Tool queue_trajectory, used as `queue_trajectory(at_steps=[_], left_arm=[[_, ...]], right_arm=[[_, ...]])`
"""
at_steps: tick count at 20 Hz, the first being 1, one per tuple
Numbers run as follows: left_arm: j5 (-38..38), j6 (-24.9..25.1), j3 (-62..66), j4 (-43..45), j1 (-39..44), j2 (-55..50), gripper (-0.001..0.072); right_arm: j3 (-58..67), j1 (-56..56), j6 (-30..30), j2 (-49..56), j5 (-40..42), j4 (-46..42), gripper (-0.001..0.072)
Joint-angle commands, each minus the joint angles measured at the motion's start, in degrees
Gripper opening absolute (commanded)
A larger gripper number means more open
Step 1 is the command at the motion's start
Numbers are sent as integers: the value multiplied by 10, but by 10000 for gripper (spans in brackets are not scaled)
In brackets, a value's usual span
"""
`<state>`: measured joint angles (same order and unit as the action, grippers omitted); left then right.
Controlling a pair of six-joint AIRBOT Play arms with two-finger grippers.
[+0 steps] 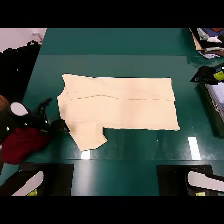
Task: Fold the shirts.
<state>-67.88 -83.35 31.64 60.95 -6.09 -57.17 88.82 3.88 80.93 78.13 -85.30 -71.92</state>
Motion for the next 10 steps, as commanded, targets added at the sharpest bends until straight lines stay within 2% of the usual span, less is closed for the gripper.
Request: queue_trajectory(at_steps=[1,4,8,9,10], left_arm=[[65,13,-67,-72,0,21,485],[110,43,-77,-128,0,19,484],[129,42,-80,-140,0,16,483],[129,43,-80,-147,0,16,392],[129,48,-80,-153,0,16,83]], right_arm=[[0,0,0,-10,-16,4,373],[0,0,0,-10,-19,4,373],[0,0,0,-10,-26,4,373],[0,1,0,-10,-33,3,373],[-2,7,0,-10,-40,4,374]])
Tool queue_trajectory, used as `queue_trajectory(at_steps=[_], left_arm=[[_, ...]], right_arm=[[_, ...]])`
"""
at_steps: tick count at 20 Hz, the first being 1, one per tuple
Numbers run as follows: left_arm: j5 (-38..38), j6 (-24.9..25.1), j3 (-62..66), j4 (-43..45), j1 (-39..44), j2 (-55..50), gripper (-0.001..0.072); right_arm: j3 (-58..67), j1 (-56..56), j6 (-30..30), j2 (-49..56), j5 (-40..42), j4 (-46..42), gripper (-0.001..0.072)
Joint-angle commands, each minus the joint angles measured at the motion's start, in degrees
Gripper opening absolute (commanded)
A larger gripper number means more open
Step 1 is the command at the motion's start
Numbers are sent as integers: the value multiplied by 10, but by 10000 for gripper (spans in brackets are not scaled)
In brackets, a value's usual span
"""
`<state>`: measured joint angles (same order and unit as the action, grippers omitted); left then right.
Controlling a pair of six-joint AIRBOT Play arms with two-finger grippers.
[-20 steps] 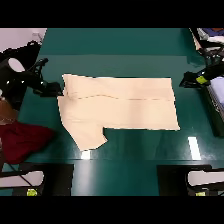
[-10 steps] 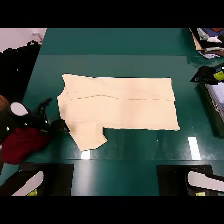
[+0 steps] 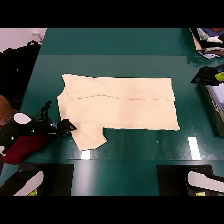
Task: Fold the shirts.
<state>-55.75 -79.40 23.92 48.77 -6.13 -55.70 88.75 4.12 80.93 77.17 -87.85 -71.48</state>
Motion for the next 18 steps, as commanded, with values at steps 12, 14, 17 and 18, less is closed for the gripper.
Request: queue_trajectory(at_steps=[12,14,17,18], left_arm=[[-34,49,66,-59,0,5,23],[-33,48,66,-63,0,5,23],[-33,48,66,-64,0,5,23],[-33,48,66,-64,0,5,23]], right_arm=[[-505,161,-26,-121,95,38,504],[-543,159,-34,-121,145,78,439],[-557,140,-41,-121,196,119,438],[-553,130,-41,-121,205,120,434]])
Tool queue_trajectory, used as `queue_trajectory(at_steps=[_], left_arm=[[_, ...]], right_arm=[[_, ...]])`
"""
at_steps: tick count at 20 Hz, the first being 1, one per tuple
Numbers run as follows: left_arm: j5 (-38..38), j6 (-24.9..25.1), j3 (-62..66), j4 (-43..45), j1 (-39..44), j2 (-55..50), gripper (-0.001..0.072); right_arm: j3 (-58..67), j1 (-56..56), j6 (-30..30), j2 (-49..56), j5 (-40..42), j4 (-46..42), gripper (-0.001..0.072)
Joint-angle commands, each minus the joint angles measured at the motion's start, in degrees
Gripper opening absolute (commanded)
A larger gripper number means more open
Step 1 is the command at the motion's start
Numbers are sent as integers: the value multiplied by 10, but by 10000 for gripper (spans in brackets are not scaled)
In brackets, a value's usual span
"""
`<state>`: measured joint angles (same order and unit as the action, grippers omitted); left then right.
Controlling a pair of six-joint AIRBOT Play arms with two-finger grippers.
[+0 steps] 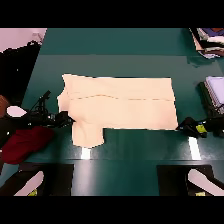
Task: Fold the shirts.
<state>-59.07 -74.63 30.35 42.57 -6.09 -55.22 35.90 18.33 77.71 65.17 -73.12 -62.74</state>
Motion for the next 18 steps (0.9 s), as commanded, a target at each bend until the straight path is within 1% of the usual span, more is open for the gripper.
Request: queue_trajectory(at_steps=[1,3,4,5,6,8,11,13,16,17,18], left_arm=[[1,1,1,-2,0,0,24],[-1,2,1,-1,0,0,23],[-9,1,2,1,0,1,23],[-24,1,5,16,0,1,22],[-49,0,12,39,0,1,21],[-82,-1,22,85,0,16,21],[-103,-37,22,130,0,85,21],[-153,-58,22,139,0,139,22],[-265,-85,29,121,0,202,22],[-290,-94,42,119,0,202,22],[-292,-94,58,116,0,199,22]], right_arm=[[-19,-25,-9,-1,64,31,419],[-5,-43,-9,-1,72,30,185],[4,-51,-9,-1,72,28,113],[15,-57,-14,-1,66,24,24],[27,-60,-18,-2,54,14,17],[52,-65,-18,-12,16,-38,16],[53,-56,-17,-71,-23,-92,17],[43,-33,-18,-128,-58,-106,17],[37,11,-28,-212,-133,-125,16],[37,18,-28,-231,-146,-124,16],[37,18,-27,-248,-144,-123,17]])
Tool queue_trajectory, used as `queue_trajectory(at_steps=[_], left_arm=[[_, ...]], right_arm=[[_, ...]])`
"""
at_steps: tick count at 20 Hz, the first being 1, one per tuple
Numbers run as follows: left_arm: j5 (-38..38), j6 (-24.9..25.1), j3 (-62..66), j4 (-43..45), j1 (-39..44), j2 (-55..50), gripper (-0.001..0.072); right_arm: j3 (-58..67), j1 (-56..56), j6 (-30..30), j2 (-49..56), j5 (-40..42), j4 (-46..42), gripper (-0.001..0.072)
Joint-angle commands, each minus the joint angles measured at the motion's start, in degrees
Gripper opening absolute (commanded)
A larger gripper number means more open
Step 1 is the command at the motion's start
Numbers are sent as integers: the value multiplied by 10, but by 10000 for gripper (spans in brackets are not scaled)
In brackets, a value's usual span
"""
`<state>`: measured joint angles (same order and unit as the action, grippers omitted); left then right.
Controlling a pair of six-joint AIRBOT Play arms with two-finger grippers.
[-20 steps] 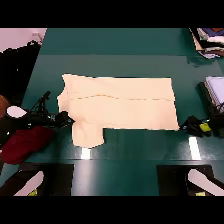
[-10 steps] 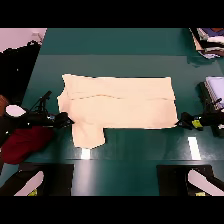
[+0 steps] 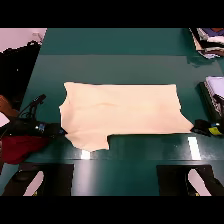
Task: Fold the shirts.
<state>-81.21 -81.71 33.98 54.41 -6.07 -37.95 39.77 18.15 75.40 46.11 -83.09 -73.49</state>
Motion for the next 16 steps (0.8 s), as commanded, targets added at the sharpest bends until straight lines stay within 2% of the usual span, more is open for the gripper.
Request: queue_trajectory(at_steps=[1,5,9,15,16], left_arm=[[-54,-23,39,-5,0,24,22],[91,20,99,-4,0,-22,22],[202,66,141,-5,0,-158,23],[279,72,241,-45,0,-360,26],[286,72,255,-53,0,-380,89]], right_arm=[[1,13,-3,-66,-41,-16,16],[57,-63,14,12,-3,-16,17],[161,-123,47,174,88,1,17],[318,-134,47,371,108,110,20],[339,-134,47,391,109,117,99]])
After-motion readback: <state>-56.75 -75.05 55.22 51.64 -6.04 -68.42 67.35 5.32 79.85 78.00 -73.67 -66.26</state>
